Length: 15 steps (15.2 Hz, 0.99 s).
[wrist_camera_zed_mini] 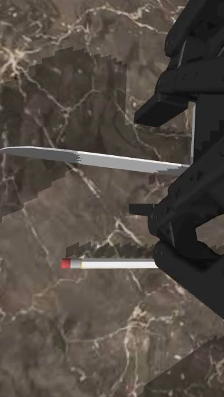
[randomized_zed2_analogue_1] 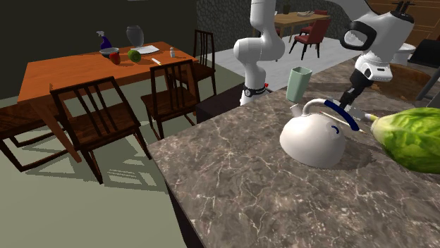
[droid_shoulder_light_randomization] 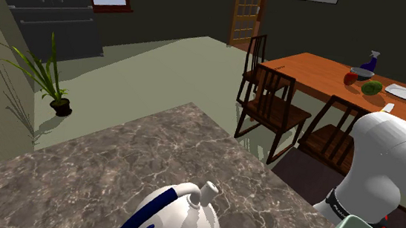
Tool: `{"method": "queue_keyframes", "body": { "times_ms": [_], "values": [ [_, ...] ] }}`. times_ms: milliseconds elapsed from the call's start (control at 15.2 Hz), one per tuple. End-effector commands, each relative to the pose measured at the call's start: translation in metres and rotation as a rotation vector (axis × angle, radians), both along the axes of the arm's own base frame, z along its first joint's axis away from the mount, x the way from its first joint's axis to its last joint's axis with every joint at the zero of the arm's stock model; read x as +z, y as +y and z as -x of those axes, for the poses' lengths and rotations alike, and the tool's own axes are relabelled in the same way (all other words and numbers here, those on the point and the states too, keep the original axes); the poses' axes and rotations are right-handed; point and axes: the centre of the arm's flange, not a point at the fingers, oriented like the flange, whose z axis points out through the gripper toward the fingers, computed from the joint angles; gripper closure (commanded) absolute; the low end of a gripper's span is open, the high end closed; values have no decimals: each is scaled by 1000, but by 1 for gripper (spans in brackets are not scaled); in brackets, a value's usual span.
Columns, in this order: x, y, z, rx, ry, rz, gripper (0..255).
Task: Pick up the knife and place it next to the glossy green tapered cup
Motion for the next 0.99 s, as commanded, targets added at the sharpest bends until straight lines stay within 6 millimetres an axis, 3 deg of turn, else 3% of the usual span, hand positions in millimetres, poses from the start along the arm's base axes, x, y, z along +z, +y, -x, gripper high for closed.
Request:
{"method": "queue_keyframes", "body": {
  "times_ms": [0, 198, 462, 924],
  "values": [
    [0, 0, 0, 0, 0, 0, 0],
    [0, 0, 0, 0, 0, 0, 0],
    [50, 5, -4, 0, 0, 0, 0],
    [50, 5, -4, 0, 0, 0, 0]
  ]
}}
